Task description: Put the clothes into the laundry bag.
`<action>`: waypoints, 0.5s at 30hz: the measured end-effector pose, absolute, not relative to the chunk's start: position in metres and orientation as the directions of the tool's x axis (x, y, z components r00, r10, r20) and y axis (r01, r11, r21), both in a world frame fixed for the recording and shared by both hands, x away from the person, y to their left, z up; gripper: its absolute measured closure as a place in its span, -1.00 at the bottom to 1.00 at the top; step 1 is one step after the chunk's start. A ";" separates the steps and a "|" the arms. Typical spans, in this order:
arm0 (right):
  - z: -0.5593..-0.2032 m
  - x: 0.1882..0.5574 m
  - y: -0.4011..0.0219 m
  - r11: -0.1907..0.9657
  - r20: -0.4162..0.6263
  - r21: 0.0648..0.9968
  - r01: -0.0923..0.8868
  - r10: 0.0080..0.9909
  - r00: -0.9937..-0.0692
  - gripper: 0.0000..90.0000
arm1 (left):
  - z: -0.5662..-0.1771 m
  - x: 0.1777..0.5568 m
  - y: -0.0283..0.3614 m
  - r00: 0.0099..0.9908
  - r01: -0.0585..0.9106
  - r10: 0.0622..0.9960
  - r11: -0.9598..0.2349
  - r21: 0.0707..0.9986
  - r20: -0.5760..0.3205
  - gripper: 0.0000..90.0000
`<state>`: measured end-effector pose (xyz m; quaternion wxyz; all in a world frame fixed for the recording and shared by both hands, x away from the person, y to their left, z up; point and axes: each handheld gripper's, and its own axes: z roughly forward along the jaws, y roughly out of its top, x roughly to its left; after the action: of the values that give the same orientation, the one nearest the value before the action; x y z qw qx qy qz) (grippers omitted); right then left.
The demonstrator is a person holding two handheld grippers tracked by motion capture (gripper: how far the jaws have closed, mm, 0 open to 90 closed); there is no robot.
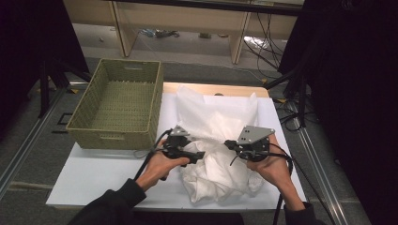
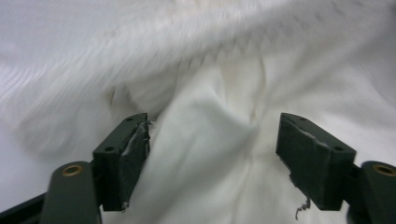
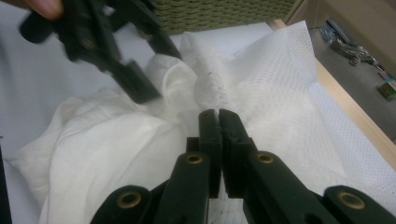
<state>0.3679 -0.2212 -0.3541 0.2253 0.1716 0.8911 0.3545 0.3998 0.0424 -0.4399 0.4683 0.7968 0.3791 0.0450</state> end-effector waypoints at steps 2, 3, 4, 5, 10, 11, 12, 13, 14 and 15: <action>-0.354 0.367 -0.219 0.690 -0.281 0.708 0.149 0.469 -0.837 0.99 | -0.444 0.393 0.051 0.732 0.543 0.630 -0.309 0.781 -0.259 -0.44; -0.354 0.367 -0.219 0.693 -0.287 0.706 0.145 0.467 -0.836 0.99 | -0.453 0.394 0.054 0.738 0.523 0.638 -0.337 0.782 -0.219 -0.39; -0.354 0.367 -0.219 0.693 -0.287 0.706 0.145 0.467 -0.836 0.99 | -0.453 0.394 0.054 0.738 0.523 0.638 -0.337 0.782 -0.219 -0.33; -0.354 0.368 -0.217 0.693 -0.288 0.707 0.139 0.463 -0.838 0.99 | -0.459 0.397 0.050 0.735 0.542 0.629 -0.318 0.778 -0.254 -0.33; -0.356 0.369 -0.213 0.695 -0.291 0.706 0.136 0.460 -0.839 0.99 | -0.476 0.412 0.025 0.763 0.539 0.553 -0.260 0.801 -0.334 0.53; -0.356 0.370 -0.213 0.693 -0.290 0.708 0.134 0.459 -0.840 0.99 | -0.477 0.412 0.010 0.754 0.573 0.517 -0.219 0.789 -0.404 0.66; -0.357 0.371 -0.213 0.692 -0.282 0.708 0.143 0.462 -0.841 0.99 | -0.476 0.410 0.001 0.764 0.560 0.515 -0.226 0.797 -0.390 0.72; -0.358 0.371 -0.214 0.694 -0.281 0.705 0.144 0.460 -0.843 0.99 | -0.474 0.407 -0.007 0.773 0.539 0.518 -0.230 0.811 -0.367 0.75; -0.359 0.372 -0.214 0.694 -0.278 0.705 0.147 0.461 -0.843 0.99 | -0.474 0.407 -0.007 0.773 0.539 0.518 -0.230 0.811 -0.367 0.76; -0.359 0.371 -0.215 0.690 -0.269 0.706 0.157 0.467 -0.842 0.99 | -0.467 0.404 -0.017 0.782 0.514 0.515 -0.214 0.830 -0.351 0.77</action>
<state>0.3711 -0.2145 -0.3595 0.2199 0.1749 0.8926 0.3526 0.4036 -0.0169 -0.4668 0.5327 0.7791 0.3304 0.0004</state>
